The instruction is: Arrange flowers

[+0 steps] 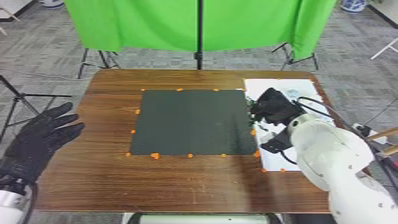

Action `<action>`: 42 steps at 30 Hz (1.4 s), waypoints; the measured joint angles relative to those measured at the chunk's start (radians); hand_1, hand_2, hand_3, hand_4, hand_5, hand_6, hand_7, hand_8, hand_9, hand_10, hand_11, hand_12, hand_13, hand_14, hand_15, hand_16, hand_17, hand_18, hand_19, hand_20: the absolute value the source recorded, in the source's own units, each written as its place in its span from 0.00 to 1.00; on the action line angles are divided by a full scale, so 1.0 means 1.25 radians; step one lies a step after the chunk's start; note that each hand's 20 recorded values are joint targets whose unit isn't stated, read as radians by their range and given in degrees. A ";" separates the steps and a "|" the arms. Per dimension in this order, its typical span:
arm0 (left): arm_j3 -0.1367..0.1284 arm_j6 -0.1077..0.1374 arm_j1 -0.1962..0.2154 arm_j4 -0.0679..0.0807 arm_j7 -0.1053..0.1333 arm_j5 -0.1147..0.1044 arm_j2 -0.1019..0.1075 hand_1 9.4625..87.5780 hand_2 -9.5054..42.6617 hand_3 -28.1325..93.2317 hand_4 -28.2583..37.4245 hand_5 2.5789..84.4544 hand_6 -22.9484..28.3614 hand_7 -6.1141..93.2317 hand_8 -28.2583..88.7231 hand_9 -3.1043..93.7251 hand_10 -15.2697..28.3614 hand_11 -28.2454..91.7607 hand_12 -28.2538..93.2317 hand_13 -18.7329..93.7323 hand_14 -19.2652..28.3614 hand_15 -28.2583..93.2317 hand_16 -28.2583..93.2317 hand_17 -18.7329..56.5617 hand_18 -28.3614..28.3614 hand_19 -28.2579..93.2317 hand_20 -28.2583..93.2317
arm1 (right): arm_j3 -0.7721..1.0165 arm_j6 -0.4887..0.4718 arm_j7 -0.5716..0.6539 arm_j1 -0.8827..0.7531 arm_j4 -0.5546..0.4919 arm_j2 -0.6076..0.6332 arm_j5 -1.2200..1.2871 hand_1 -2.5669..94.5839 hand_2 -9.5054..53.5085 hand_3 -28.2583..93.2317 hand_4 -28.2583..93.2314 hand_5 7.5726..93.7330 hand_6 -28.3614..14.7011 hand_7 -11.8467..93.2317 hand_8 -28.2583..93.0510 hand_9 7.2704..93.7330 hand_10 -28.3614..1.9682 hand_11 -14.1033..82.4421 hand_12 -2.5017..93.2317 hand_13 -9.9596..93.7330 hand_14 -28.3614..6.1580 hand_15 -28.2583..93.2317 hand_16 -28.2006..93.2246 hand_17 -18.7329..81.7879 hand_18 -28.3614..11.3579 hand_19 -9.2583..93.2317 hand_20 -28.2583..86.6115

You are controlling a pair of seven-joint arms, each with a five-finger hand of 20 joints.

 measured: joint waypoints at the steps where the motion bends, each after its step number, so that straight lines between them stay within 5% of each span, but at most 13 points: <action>1: -0.019 0.002 0.021 -0.005 0.005 -0.002 0.000 0.23 0.12 0.81 0.10 0.37 0.48 0.35 0.12 0.32 0.63 0.50 0.35 0.39 0.72 0.59 0.23 0.18 0.90 0.64 0.30 | -0.021 -0.013 -0.004 0.025 0.013 -0.012 0.000 0.39 0.13 0.99 0.09 0.86 0.51 0.74 0.24 0.93 0.66 0.81 0.40 0.93 0.69 0.90 0.44 0.73 0.24 1.00 0.75; 4: -0.053 0.019 0.079 -0.011 0.032 -0.014 -0.001 0.23 0.11 0.82 0.10 0.37 0.48 0.35 0.12 0.33 0.63 0.50 0.35 0.39 0.71 0.59 0.23 0.18 0.90 0.64 0.30 | -0.079 -0.055 -0.010 0.090 0.047 -0.057 -0.008 0.40 0.12 0.98 0.08 0.87 0.52 0.73 0.24 0.94 0.67 0.79 0.40 0.93 0.70 0.90 0.44 0.73 0.24 1.00 0.75; 8: -0.054 0.043 0.107 -0.010 0.051 -0.032 -0.003 0.23 0.11 0.82 0.10 0.37 0.48 0.35 0.13 0.33 0.64 0.50 0.35 0.39 0.72 0.59 0.23 0.18 0.90 0.64 0.31 | -0.165 -0.092 -0.009 0.160 0.100 -0.124 -0.036 0.41 0.10 0.97 0.07 0.86 0.51 0.71 0.27 0.95 0.68 0.76 0.40 0.94 0.70 0.88 0.45 0.74 0.23 1.00 0.73; 10: -0.047 0.048 0.104 -0.009 0.055 -0.035 -0.003 0.23 0.11 0.81 0.10 0.37 0.48 0.35 0.13 0.33 0.63 0.50 0.35 0.39 0.71 0.59 0.23 0.18 0.90 0.64 0.31 | -0.206 -0.110 -0.010 0.188 0.136 -0.160 -0.066 0.45 0.01 0.96 0.06 0.84 0.49 0.69 0.34 0.99 0.71 0.69 0.40 0.98 0.70 0.81 0.47 0.75 0.20 1.00 0.68; 15: -0.018 0.049 0.086 -0.007 0.059 -0.037 0.004 0.23 0.11 0.82 0.10 0.37 0.48 0.35 0.12 0.33 0.63 0.50 0.35 0.39 0.71 0.59 0.23 0.19 0.90 0.64 0.31 | -0.295 -0.158 -0.026 0.231 0.242 -0.248 -0.168 0.46 0.01 0.95 0.05 0.84 0.50 0.69 0.35 1.00 0.71 0.67 0.40 0.99 0.70 0.79 0.47 0.75 0.20 1.00 0.67; 22: 0.030 0.048 0.053 0.002 0.058 -0.037 0.036 0.23 0.11 0.82 0.10 0.37 0.48 0.35 0.12 0.33 0.63 0.50 0.35 0.39 0.71 0.59 0.23 0.19 0.90 0.64 0.31 | -0.407 -0.165 -0.037 0.246 0.366 -0.322 -0.237 0.46 0.01 0.94 0.04 0.83 0.51 0.69 0.35 1.00 0.72 0.66 0.39 1.00 0.71 0.78 0.47 0.75 0.20 1.00 0.66; 26: 0.046 0.045 0.026 0.011 0.040 -0.037 0.058 0.23 0.11 0.82 0.10 0.37 0.48 0.35 0.12 0.33 0.64 0.50 0.35 0.39 0.71 0.59 0.23 0.19 0.90 0.64 0.31 | -0.426 -0.147 -0.024 0.247 0.415 -0.357 -0.252 0.47 0.01 0.93 0.03 0.82 0.52 0.69 0.34 1.00 0.72 0.66 0.38 1.00 0.71 0.77 0.47 0.75 0.20 1.00 0.65; 33: 0.075 0.027 -0.046 0.032 -0.032 -0.039 0.096 0.23 0.11 0.82 0.10 0.37 0.48 0.35 0.12 0.33 0.64 0.50 0.35 0.39 0.71 0.59 0.23 0.19 0.90 0.64 0.31 | -0.426 -0.050 0.020 0.248 0.460 -0.400 -0.259 0.47 0.01 0.92 0.02 0.81 0.55 0.70 0.34 1.00 0.72 0.65 0.37 1.00 0.72 0.76 0.47 0.75 0.20 1.00 0.65; 42: 0.092 0.009 -0.074 0.038 -0.044 -0.039 0.109 0.24 0.11 0.82 0.10 0.37 0.48 0.36 0.12 0.33 0.64 0.50 0.35 0.39 0.71 0.59 0.23 0.19 0.90 0.64 0.31 | -0.420 -0.029 0.063 0.245 0.471 -0.422 -0.262 0.39 0.00 0.91 0.01 0.81 0.63 0.73 0.22 1.00 0.73 0.65 0.33 1.00 0.71 0.76 0.46 0.76 0.20 1.00 0.64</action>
